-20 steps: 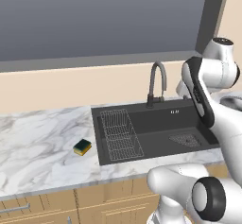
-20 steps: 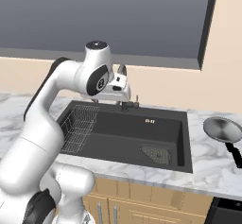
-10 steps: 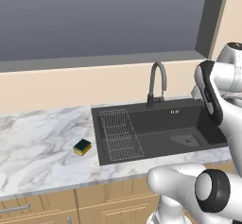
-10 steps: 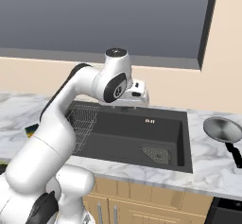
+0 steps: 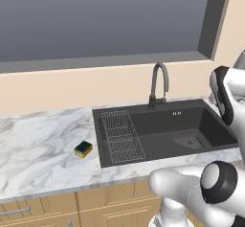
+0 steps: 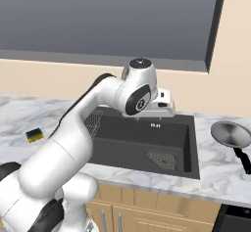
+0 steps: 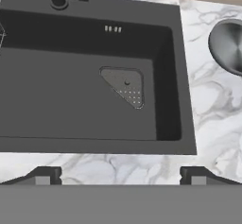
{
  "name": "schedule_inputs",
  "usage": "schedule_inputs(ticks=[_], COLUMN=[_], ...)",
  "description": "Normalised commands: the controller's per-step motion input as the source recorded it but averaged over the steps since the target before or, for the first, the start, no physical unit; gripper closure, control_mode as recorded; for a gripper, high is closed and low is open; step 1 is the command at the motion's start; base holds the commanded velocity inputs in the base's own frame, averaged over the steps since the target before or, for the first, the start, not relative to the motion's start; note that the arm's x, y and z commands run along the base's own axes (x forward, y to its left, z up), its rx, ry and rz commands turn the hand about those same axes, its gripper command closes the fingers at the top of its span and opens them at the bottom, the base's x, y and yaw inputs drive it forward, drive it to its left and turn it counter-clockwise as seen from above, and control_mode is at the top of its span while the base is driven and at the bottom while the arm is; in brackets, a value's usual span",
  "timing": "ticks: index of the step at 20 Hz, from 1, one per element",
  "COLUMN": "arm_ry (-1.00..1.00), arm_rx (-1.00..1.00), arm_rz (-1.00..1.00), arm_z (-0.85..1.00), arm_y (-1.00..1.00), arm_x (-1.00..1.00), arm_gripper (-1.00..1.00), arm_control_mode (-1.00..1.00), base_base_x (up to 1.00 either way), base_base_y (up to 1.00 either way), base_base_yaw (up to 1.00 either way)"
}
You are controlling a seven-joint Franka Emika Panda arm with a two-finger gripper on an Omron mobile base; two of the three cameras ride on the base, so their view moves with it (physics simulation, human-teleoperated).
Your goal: Pick the pan and sponge and place them into the sink. Then turn on the water.
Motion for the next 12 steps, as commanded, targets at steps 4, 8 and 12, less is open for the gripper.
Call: schedule_inputs(ticks=[4,8,12], arm_ry=[0.0,0.0,0.0], arm_rx=[-0.01,-0.01,0.0], arm_rz=[0.0,0.0,0.0], arm_z=[-0.1,-0.13,-0.16], arm_y=[-0.71,-0.7,-0.68], arm_x=[0.0,0.0,0.0], arm_gripper=[-1.0,-1.0,-1.0], arm_control_mode=[-1.0,-1.0,-1.0], base_base_x=[0.0,0.0,0.0], base_base_y=[0.0,0.0,0.0], base_base_yaw=[0.0,0.0,0.0])
